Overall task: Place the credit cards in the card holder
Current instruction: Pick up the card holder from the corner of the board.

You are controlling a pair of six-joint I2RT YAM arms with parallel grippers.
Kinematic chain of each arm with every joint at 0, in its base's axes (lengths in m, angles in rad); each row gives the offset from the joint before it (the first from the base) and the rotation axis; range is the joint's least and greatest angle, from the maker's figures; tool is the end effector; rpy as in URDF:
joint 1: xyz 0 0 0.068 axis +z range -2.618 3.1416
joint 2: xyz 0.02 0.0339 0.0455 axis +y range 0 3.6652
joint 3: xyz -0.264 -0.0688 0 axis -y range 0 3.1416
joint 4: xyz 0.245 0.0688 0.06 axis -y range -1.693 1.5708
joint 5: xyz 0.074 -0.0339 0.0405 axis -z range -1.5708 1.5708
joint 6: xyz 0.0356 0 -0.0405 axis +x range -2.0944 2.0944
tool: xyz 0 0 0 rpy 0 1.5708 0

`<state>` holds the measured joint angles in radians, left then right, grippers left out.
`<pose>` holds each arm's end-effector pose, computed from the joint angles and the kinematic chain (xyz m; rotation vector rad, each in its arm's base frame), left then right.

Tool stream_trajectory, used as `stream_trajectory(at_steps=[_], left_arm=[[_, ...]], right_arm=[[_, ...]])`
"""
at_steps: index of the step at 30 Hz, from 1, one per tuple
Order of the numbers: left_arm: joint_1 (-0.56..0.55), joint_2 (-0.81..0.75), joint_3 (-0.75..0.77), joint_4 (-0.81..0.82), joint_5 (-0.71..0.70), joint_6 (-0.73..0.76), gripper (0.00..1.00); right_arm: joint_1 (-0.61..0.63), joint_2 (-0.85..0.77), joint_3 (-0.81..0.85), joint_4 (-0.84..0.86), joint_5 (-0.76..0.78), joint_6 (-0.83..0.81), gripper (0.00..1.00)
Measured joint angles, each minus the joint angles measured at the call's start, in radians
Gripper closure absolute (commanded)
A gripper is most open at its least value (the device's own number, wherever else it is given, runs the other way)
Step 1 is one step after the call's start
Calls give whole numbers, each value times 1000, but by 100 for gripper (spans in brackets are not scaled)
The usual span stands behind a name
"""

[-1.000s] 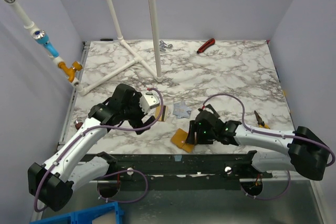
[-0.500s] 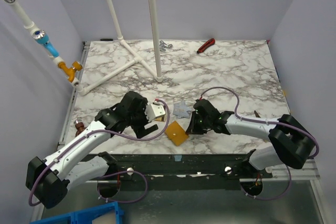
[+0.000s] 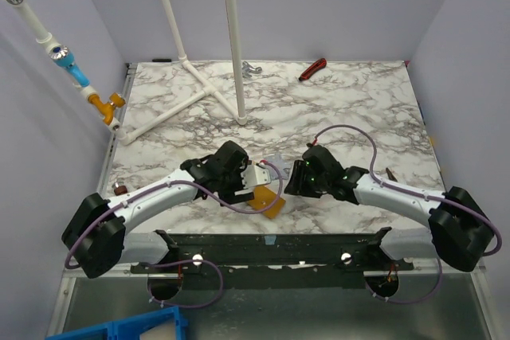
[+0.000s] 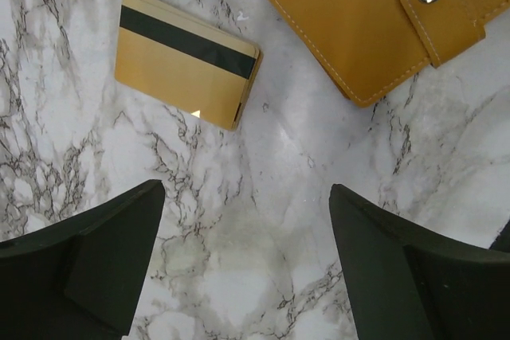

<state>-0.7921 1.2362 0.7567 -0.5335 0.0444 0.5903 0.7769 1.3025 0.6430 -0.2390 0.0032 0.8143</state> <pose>0.1649 -0.1694 0.2101 1.6624 1.9835 -0.1318 0.1774 0.1742 0.1796 0.0500 2.5941 0.6446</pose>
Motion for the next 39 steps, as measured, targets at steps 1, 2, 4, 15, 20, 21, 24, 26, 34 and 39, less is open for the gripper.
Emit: stream_trajectory(at_steps=[1,2,4,15,20,21,24,26,34,39], left_arm=[[0,12,4,8,-3,2,27],[-2,27,5,27,-5,9,32],[-6,40,5,55,-10,24,40],[-98,77,-80,253,-63,126,72],[-110,142,-92,281,-82,147,74],[-113,145,-95,290,-89,147,74],[-135,145,-115,350,-104,153,74],[-161,145,-127,375,-108,157,74],[-269,148,-128,369,-109,145,74],[-297,148,-126,333,-108,121,63]], right_arm=[[0,-14,-11,-3,-5,5,53],[0,-25,-24,-4,-13,14,56],[0,-39,-62,11,-37,42,59],[-2,-37,-175,172,-201,155,59],[-2,11,-175,232,-230,175,67],[-3,19,-175,242,-233,179,67],[-12,49,-175,266,-237,183,69],[-21,69,-175,272,-237,188,73],[-94,103,-154,294,-236,186,93],[-111,138,-105,286,-232,154,97]])
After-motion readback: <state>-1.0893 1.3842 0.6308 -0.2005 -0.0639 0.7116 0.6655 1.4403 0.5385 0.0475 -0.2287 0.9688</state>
